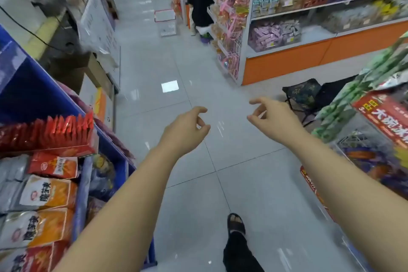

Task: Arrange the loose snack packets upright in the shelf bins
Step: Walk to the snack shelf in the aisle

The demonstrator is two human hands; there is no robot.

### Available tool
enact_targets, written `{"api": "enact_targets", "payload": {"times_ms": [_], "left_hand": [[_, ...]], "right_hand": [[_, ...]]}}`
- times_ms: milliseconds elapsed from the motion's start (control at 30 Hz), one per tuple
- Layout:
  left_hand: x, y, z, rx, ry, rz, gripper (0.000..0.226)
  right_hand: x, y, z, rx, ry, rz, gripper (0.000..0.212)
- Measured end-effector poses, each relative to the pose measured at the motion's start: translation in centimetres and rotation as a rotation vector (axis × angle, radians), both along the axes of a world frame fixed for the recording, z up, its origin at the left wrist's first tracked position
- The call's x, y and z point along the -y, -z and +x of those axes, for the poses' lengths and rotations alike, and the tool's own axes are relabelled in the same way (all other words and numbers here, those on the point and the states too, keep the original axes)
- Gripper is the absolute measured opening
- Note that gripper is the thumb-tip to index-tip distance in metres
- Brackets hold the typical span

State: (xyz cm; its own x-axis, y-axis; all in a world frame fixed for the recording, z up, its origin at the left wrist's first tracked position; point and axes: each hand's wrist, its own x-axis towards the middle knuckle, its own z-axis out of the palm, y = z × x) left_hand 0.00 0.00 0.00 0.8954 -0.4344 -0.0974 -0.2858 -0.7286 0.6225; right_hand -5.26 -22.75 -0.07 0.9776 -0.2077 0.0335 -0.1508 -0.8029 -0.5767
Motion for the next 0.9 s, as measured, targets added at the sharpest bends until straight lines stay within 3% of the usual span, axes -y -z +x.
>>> {"api": "enact_targets", "payload": {"times_ms": [300,667,900], "left_hand": [[7.0,3.0,10.2,-0.119,-0.048,-0.020,0.034],[11.2,3.4,22.3,-0.078,-0.149,-0.078,0.030],[15.6,5.0,33.1,-0.098,-0.016,-0.029,0.031]], "right_hand": [[7.5,3.3,9.1,-0.074,0.099,0.076,0.032],[12.6,3.2,21.7,-0.165,0.072,0.118,0.031],[16.3,4.2,30.3,-0.153,0.178,0.132,0.029]]}}
